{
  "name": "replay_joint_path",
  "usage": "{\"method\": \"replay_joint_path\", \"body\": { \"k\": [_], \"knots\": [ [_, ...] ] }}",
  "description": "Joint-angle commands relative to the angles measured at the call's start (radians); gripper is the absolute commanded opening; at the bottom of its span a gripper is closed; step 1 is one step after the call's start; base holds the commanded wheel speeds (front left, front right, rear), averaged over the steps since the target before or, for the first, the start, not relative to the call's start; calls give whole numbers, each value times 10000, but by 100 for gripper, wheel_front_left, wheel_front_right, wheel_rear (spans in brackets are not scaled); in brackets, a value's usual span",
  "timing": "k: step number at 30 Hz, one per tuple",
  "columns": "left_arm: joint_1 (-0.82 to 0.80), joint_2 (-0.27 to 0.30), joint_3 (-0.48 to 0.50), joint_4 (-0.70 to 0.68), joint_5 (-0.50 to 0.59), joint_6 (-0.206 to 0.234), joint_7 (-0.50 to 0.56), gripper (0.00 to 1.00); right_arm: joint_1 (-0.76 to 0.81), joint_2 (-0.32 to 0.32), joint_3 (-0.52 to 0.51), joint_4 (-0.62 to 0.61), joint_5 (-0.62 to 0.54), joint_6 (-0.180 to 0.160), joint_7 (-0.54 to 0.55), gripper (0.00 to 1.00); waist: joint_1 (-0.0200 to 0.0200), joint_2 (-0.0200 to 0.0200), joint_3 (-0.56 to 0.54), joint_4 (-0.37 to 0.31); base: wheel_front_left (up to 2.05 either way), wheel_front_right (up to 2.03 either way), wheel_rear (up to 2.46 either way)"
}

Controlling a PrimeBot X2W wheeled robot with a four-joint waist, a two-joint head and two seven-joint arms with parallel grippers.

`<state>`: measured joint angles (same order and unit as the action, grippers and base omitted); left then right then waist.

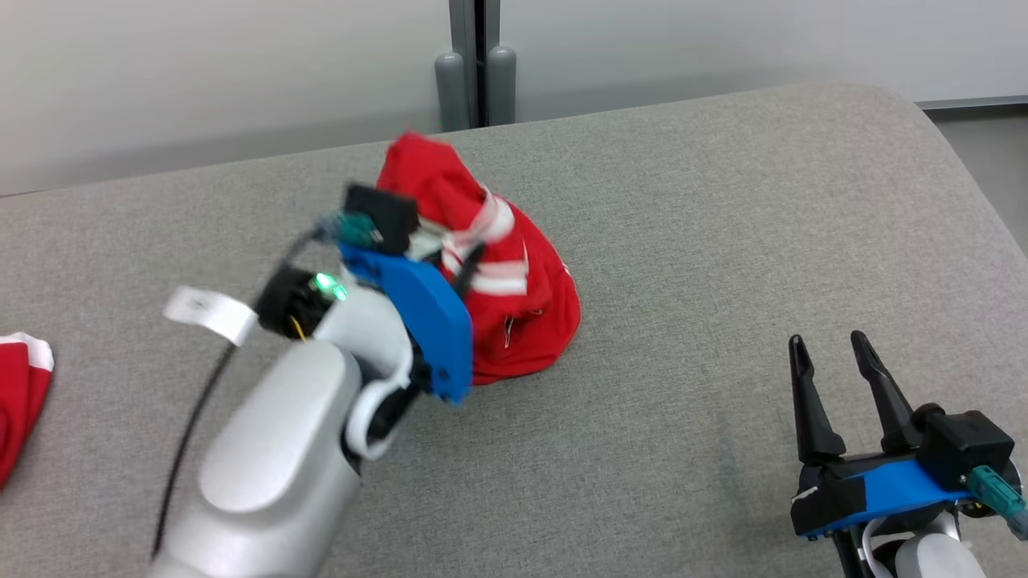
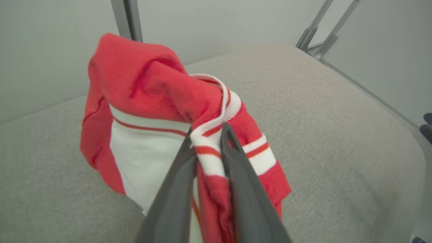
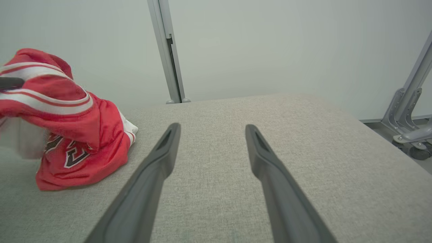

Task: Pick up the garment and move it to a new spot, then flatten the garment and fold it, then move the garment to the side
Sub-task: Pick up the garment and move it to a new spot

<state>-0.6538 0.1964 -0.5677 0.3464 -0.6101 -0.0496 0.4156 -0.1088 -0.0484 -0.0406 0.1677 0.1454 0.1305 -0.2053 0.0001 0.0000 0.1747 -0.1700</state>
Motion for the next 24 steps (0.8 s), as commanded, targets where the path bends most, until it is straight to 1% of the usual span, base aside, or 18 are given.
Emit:
{"method": "replay_joint_path", "body": {
  "k": [1, 4, 6, 12, 16, 21, 24],
  "knots": [
    [166, -79, -158, 152, 122, -19, -181, 100, 66, -36, -9, 12, 35, 5, -65, 100, -1, 0, -36, 34, 0, 0, 0],
    [533, -361, -390, 644, 201, -30, -624, 100, 127, -34, -83, 4, -37, 5, -2, 100, -1, 0, -146, 175, 0, 0, 0],
    [780, -519, -340, 790, 124, 1, -1033, 100, 160, -34, -131, -13, -80, 5, 35, 100, -1, 0, -249, 311, 0, 0, 0],
    [1542, -660, 216, 376, -124, 105, -2950, 100, 304, -36, -193, -126, -131, 5, 148, 100, -1, 0, -581, 777, 0, 0, 0],
    [2235, -495, 745, -180, -211, 232, -4317, 100, 411, -36, -286, -257, -171, 5, 243, 100, -1, 0, -756, 1114, 0, 0, 0],
    [3110, -59, 1258, -796, 83, 495, -5925, 100, 567, -38, -365, -457, -278, 5, 399, 100, -1, 0, -902, 1495, 0, 0, 0],
    [3749, 180, 1655, -1142, 170, 544, -6543, 100, 616, -36, -389, -560, -295, 5, 501, 100, -1, 0, -932, 1669, 0, 0, 0]
  ]
}}
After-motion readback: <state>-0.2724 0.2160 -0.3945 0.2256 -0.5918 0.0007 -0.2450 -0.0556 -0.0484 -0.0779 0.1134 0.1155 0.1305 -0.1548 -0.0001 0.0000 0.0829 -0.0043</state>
